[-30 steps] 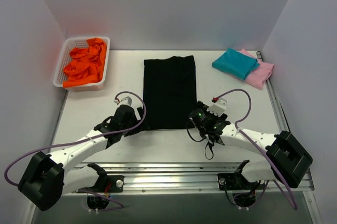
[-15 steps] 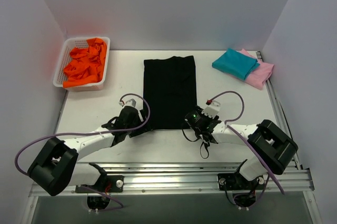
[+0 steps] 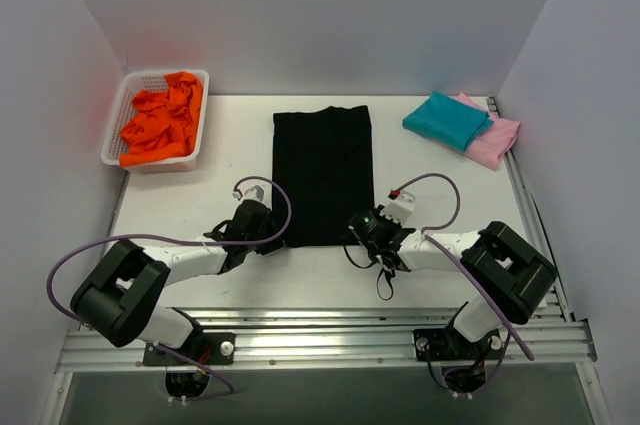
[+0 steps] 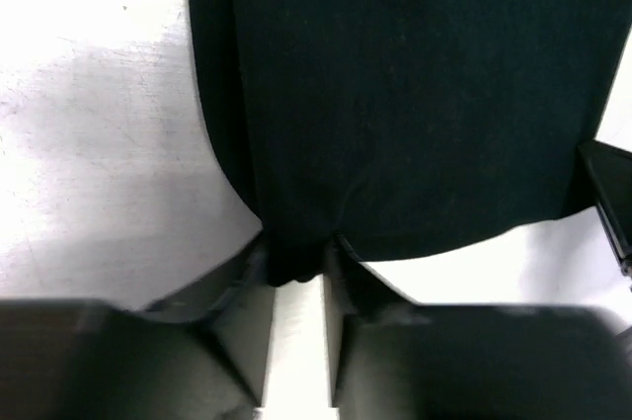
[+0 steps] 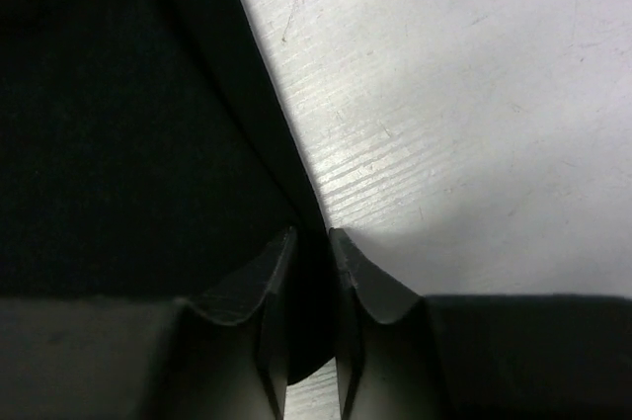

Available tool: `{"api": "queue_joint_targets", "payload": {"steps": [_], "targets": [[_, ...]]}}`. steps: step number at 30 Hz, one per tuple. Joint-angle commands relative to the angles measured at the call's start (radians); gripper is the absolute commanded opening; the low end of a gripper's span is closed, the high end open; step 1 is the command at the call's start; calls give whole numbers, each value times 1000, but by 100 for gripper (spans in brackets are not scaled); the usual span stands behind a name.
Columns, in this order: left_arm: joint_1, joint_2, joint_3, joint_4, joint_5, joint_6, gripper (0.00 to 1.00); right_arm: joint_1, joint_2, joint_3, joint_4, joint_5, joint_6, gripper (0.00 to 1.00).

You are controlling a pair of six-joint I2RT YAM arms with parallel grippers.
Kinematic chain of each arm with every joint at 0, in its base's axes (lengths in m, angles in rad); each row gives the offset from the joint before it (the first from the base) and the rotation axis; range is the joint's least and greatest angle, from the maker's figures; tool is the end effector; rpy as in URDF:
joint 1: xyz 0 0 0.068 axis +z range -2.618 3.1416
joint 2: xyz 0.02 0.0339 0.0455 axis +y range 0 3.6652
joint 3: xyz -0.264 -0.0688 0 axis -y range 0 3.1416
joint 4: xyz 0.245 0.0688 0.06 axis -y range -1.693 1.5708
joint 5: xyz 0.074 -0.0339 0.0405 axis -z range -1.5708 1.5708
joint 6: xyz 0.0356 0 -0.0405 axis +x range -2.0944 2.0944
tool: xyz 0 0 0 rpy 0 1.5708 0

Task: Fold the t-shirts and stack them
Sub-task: Fold the tshirt

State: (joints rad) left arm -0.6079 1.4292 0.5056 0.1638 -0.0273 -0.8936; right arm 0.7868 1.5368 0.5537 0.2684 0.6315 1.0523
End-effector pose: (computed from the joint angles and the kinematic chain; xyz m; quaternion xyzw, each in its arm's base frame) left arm 0.2122 -0.1464 0.1401 -0.1361 0.9087 -0.2599 0.2970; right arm 0.2086 0.1795 0.1394 0.2422 0.8401 0.1426 0.4639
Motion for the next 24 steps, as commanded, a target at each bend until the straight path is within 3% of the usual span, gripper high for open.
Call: {"api": "queue_joint_targets", "payload": {"steps": [1,2,3,4,10,18,21,24], "targets": [[-1,23,19,-7,-57,21,25,2,19,22,-41,19,9,10],[-3,20,17,6,-65,24,14,2,17,23,-44,19,8,0],[-3,20,17,6,-69,22,5,0,14,26,-54,19,8,0],[-3,13,16,5,-71,24,3,3,10,25,-60,23,9,0],[-41,-102,-35,-35,-82,24,2,44,-102,-11,-164,57,60,0],[-266,-556,-16,-492,-282,-79,2,283,-348,-2,-566,180,308,0],[-283,-699,17,-631,-302,-85,2,363,-428,34,-711,226,414,0],[-282,-751,92,-714,-347,-44,2,373,-478,96,-778,257,405,0]]}}
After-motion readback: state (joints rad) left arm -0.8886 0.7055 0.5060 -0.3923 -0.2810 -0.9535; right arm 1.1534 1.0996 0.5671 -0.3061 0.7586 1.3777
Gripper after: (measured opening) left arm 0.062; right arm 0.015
